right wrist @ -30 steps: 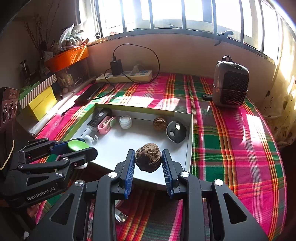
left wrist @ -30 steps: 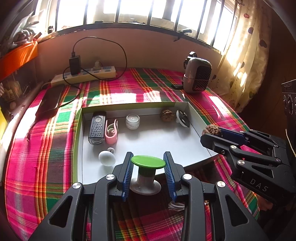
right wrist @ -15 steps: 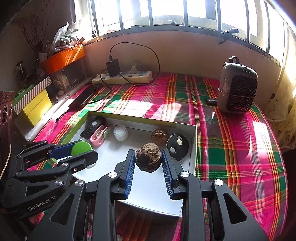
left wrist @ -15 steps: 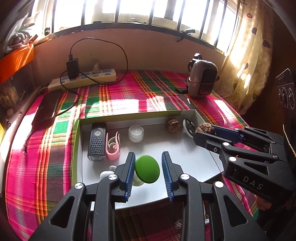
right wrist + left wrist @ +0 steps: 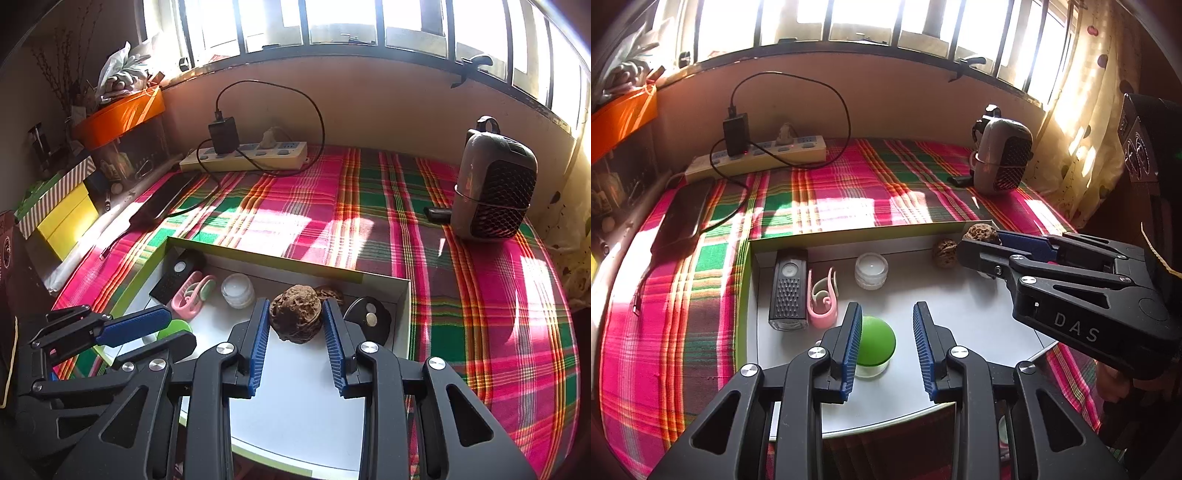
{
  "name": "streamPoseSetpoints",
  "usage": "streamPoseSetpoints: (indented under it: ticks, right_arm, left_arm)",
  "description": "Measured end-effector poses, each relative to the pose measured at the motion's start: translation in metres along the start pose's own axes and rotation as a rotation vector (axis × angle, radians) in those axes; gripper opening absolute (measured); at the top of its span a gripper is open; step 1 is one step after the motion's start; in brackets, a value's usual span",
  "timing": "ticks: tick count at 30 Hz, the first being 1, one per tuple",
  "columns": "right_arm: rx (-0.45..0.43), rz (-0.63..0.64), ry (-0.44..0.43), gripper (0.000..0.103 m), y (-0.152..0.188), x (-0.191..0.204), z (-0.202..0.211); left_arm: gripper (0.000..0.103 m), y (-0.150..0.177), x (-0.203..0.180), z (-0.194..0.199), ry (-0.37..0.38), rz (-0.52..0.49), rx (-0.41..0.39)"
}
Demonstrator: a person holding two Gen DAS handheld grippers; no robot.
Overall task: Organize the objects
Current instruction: 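Carry the walnut with the right tool into the box while the left tool carries the green container, then lower the walnut into the box and open the right tool while the left tool sets the green container down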
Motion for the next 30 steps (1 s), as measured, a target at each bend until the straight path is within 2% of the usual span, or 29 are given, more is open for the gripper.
streamPoseSetpoints:
  ticks: [8,14,30]
  right_arm:
    - [0.015,0.0,-0.011,0.031,0.001,0.0,-0.007]
    - [0.017,0.007,-0.02,0.031,0.001,0.003,-0.009]
    - [0.035,0.015,-0.008,0.031,-0.002,0.005,-0.02]
  left_arm:
    - [0.028,0.009,0.005,0.004,-0.001,0.001,0.012]
    - [0.03,0.014,0.006,-0.003,-0.036,0.0,0.04]
    - [0.03,0.005,0.006,-0.009,-0.065,-0.004,0.024]
Point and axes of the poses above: each gripper's, at about its wrist camera, not at the fingertips, and z roughly against the way its jaws point, x to its left, y to its underside, the point moved 1 cm from there along -z, roughly the way its jaws point, and after that the axes turned 7 degrees about x, right-handed, at the moved point
